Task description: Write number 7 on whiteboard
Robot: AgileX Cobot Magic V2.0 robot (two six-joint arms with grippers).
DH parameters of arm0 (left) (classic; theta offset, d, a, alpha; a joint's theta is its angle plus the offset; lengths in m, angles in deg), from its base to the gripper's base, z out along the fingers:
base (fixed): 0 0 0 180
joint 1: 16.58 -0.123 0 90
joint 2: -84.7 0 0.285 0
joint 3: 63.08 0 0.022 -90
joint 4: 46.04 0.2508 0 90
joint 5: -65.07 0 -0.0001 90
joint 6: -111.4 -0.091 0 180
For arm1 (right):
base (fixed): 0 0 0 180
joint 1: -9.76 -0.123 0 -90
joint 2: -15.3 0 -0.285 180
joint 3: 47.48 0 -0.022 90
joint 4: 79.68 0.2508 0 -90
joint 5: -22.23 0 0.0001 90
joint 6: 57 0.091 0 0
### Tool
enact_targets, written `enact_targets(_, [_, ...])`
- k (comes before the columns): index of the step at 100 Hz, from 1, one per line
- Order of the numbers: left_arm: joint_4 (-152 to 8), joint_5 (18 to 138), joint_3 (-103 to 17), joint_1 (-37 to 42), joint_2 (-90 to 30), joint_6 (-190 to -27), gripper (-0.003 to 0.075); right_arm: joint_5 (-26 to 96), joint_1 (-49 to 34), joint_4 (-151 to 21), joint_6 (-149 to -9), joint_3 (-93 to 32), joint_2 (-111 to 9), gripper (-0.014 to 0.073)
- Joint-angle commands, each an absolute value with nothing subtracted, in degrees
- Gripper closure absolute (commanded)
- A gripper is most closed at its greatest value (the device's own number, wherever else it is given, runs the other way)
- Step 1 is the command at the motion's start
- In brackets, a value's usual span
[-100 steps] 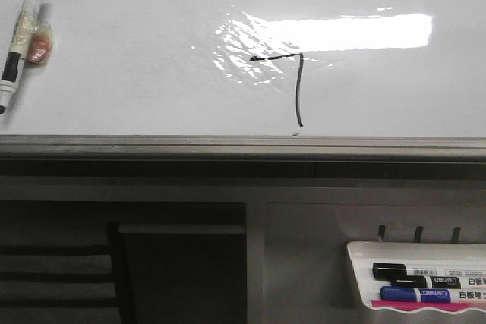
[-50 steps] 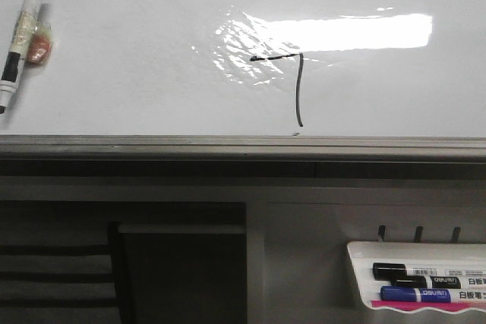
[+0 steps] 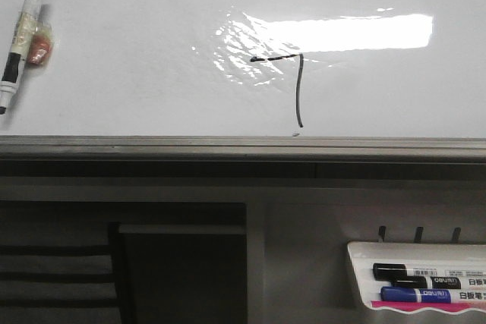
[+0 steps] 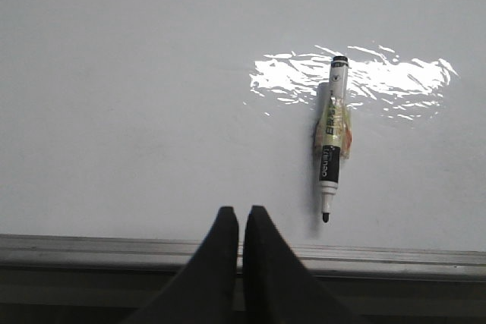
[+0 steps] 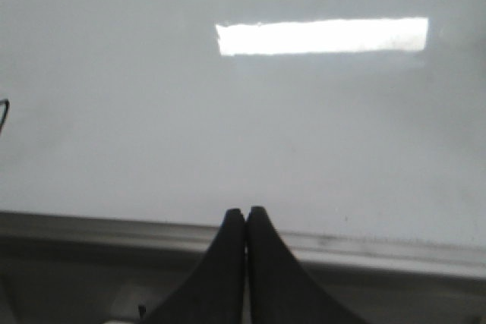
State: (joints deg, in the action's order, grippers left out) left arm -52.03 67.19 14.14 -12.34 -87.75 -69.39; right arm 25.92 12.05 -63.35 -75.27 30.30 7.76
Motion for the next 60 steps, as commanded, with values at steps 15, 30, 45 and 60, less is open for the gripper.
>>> enact_targets(15, [-52.51, 62.76, 16.15, -12.43, -89.50, -69.59, 0.0741, 19.27, 12.32, -62.92, -75.43, 32.04, 9.31, 0.0665])
enact_targets(30, [-52.51, 62.76, 16.15, -12.43, -89.50, -69.59, 0.0741, 18.46, 12.32, -63.20, -75.63, 32.04, 9.31, 0.0665])
enact_targets(45, [-52.51, 62.76, 16.15, -12.43, -89.50, -69.59, 0.0741, 18.15, 12.32, -65.19, -74.04, 32.04, 9.31, 0.0665])
enact_targets(60, [-52.51, 62.76, 16.15, -12.43, -89.50, -69.59, 0.0741, 15.85, 12.32, -85.63, -54.79, 32.04, 9.31, 0.0665])
